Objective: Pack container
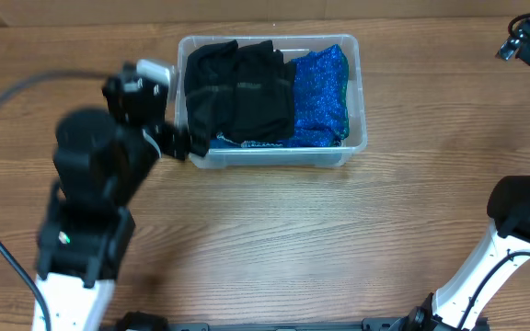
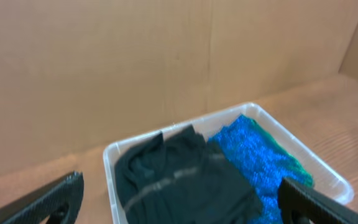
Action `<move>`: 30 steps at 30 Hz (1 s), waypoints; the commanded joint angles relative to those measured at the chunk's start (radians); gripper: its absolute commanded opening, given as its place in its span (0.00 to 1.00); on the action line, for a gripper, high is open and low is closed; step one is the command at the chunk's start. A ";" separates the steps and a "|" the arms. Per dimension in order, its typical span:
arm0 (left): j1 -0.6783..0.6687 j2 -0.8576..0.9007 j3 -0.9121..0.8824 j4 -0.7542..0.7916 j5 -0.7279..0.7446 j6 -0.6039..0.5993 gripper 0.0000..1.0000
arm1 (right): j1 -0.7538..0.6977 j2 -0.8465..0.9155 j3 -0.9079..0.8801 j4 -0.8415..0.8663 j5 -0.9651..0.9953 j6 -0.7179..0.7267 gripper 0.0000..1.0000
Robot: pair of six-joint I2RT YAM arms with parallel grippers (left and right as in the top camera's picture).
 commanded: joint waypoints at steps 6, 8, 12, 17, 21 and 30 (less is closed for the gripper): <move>0.085 -0.450 -0.666 0.335 -0.001 -0.037 1.00 | 0.002 -0.035 0.027 0.005 -0.001 0.000 1.00; 0.106 -0.558 -0.791 0.410 -0.014 -0.050 1.00 | 0.002 -0.035 0.027 0.005 -0.001 0.000 1.00; 0.158 -0.711 -0.916 0.417 -0.015 -0.064 1.00 | 0.002 -0.035 0.027 0.005 -0.001 0.001 1.00; 0.219 -0.826 -1.019 0.417 -0.014 -0.089 1.00 | 0.002 -0.035 0.026 0.005 -0.001 0.000 1.00; 0.265 -0.898 -1.062 0.343 -0.019 -0.073 1.00 | 0.002 -0.035 0.027 0.005 -0.001 0.000 1.00; 0.296 -0.977 -1.062 0.257 -0.038 -0.025 1.00 | 0.002 -0.035 0.027 0.005 -0.001 0.000 1.00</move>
